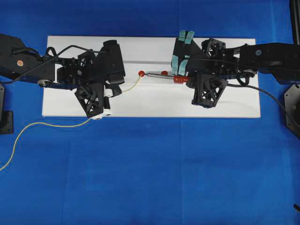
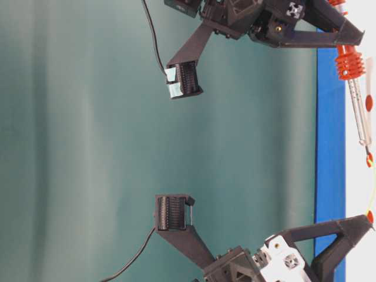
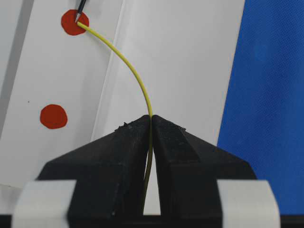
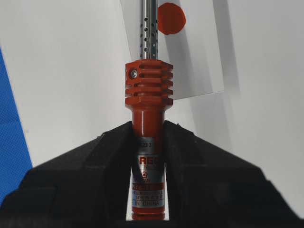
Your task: Touch the tip of the soldering iron to the tip of the solder at the mark.
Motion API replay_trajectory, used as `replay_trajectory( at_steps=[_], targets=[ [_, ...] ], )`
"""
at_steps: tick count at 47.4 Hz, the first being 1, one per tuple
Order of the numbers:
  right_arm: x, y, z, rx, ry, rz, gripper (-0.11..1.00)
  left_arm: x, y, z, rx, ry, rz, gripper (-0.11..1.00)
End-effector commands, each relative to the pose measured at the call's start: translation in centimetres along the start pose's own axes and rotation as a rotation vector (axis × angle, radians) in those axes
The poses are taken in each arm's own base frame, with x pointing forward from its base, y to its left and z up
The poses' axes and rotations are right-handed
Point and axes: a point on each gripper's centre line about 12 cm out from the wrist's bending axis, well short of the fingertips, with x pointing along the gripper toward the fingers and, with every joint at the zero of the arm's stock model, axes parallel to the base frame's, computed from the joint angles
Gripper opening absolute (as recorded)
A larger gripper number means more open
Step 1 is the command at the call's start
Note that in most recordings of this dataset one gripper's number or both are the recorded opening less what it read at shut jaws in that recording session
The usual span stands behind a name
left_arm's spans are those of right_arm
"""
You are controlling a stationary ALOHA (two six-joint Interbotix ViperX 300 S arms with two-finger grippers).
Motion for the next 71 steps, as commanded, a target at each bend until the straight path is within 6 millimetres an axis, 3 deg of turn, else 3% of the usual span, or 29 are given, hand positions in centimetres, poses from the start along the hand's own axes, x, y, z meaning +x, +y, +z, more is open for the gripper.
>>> replay_trajectory(
  at_steps=[1,11,29,44,54,71],
  targets=[
    [-0.6,0.2,1.0,-0.004,-0.035,0.005,0.06,-0.4,0.0,0.8,-0.001,-0.026,-0.002,0.03],
    [-0.6,0.2,1.0,-0.004,-0.035,0.005,0.06,-1.4,0.0,1.0,0.005,-0.029,-0.002,0.03],
    [-0.6,0.2,0.9,-0.002,-0.032,0.006,0.06,-6.2,0.1,0.3,0.001,-0.078,-0.009,0.03],
    [-0.7,0.1,0.9,-0.002,-0.035,0.005,0.06,-6.3,-0.1,0.4,0.006,-0.092,-0.014,0.03],
    [-2.8,0.0,0.3,0.001,-0.067,0.011,0.06,-6.2,-0.1,0.5,0.006,-0.094,-0.014,0.03],
    [-5.9,-0.9,-3.7,0.059,-0.096,0.019,0.06,-6.2,-0.1,0.5,0.006,-0.106,-0.016,0.03]
  ],
)
